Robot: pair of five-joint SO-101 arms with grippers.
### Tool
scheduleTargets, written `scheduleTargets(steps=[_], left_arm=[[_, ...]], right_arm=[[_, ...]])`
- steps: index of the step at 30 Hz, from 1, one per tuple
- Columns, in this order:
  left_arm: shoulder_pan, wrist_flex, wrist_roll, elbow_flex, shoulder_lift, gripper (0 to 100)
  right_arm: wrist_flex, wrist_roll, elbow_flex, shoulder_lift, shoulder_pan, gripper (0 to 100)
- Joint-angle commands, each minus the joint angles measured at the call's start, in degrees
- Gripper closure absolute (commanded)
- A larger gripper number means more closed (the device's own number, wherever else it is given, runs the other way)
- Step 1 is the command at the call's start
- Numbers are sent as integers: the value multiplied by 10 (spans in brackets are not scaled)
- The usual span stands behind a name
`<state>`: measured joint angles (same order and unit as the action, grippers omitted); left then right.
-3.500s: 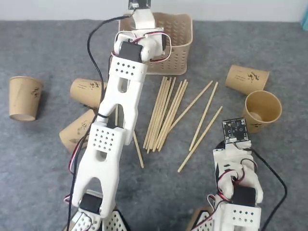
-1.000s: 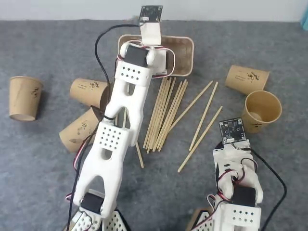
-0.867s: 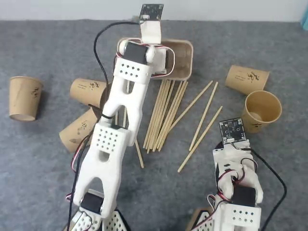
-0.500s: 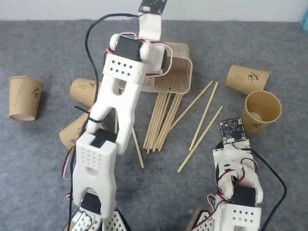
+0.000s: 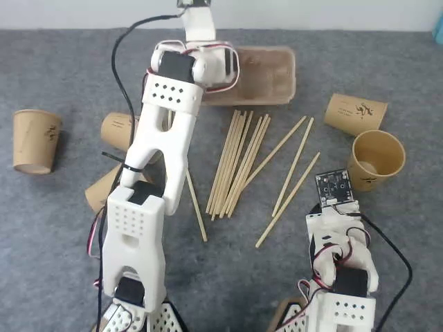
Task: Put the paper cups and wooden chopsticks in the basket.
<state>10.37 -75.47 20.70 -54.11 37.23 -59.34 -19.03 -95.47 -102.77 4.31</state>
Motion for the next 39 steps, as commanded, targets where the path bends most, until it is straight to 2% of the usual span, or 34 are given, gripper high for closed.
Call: scheduleTargets(steps=[1,5,10,15,23,26,31,39], left_arm=[[2,63,27,-3,-11,782],[2,91,27,-4,-13,782],[-3,76,27,-14,-18,782],[-4,-15,26,-112,-28,782],[1,-251,25,-360,-47,782],[-20,-256,26,-382,-59,800],[-73,-256,26,-279,-137,842],[-88,-252,25,63,-390,842]], right_arm=[[11,-8,-9,-10,6,990],[11,-8,-9,-10,6,990],[12,-8,-9,-10,6,990],[12,-8,-9,-10,6,990],[12,-8,-9,-10,6,990],[11,-8,-9,-10,7,990],[9,-8,-9,-10,7,990],[8,-5,-9,-10,6,989]])
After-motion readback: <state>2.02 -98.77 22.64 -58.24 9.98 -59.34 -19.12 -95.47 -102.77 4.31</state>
